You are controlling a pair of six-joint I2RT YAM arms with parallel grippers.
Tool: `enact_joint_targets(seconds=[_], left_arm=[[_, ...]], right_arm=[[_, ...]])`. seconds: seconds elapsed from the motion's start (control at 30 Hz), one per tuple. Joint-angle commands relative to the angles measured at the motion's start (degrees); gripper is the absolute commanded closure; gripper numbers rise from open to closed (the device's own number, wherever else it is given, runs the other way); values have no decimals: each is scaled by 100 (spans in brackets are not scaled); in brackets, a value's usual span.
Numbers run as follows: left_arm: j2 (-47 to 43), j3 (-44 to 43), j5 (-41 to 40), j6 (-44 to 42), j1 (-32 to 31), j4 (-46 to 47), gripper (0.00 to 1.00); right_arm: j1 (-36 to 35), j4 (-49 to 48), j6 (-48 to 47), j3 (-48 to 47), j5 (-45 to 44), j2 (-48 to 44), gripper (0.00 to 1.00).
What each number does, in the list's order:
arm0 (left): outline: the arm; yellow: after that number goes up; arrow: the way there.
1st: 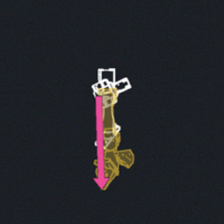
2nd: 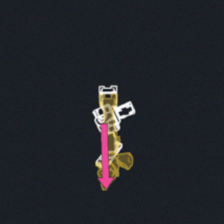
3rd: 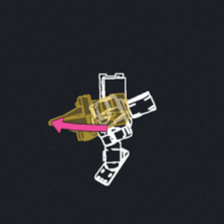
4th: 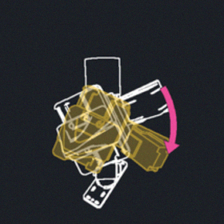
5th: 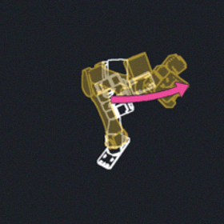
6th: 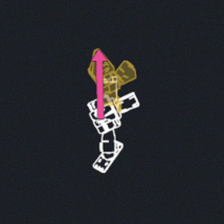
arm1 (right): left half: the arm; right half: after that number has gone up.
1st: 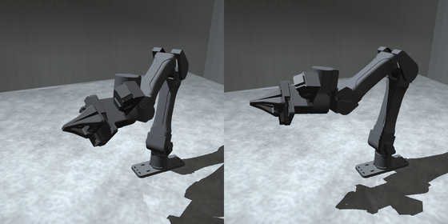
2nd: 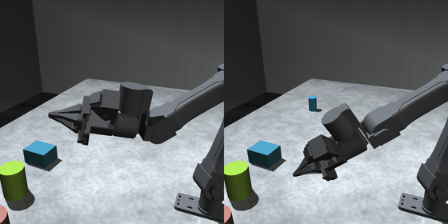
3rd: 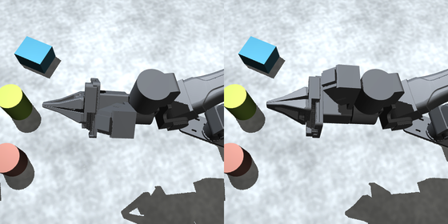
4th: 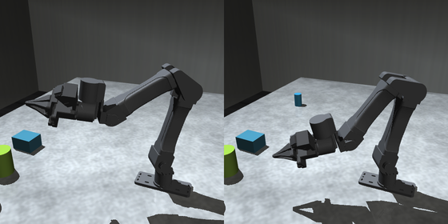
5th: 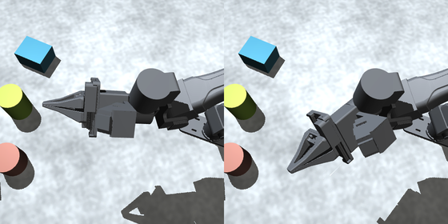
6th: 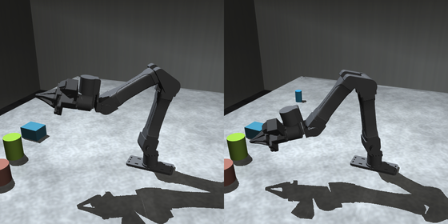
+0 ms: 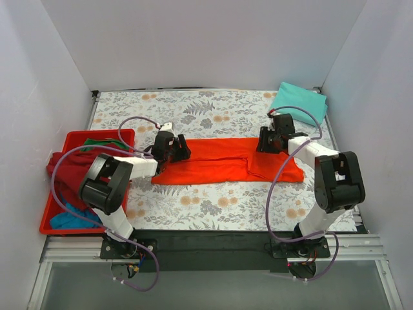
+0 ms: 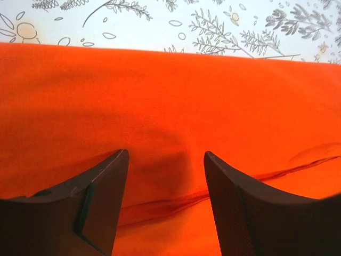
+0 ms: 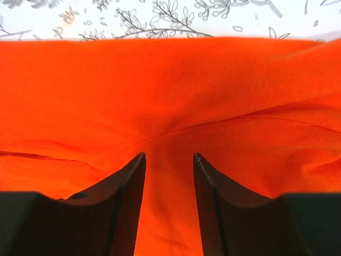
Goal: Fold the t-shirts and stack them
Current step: Fold the tshirt
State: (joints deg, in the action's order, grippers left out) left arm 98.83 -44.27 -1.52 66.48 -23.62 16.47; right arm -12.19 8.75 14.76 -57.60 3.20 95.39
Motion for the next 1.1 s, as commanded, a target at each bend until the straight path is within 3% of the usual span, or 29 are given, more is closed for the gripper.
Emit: enact_joint_targets(seconds=[0.0, 0.23, 0.63, 1.07], left_arm=[[75, 41, 21, 76, -11, 146, 43], [32, 340, -349, 322, -11, -47, 43], [-645, 1403, -744, 849, -204, -109, 43], [-1603, 2274, -990, 1482, -1100, -495, 43]], right_arm=[[-29, -357, 26, 30, 14, 268, 52], [-21, -357, -61, -330, -65, 875, 52], [-21, 47, -509, -1814, 330, 2132, 52], [-30, 750, -1142, -3572, 822, 3107, 53]])
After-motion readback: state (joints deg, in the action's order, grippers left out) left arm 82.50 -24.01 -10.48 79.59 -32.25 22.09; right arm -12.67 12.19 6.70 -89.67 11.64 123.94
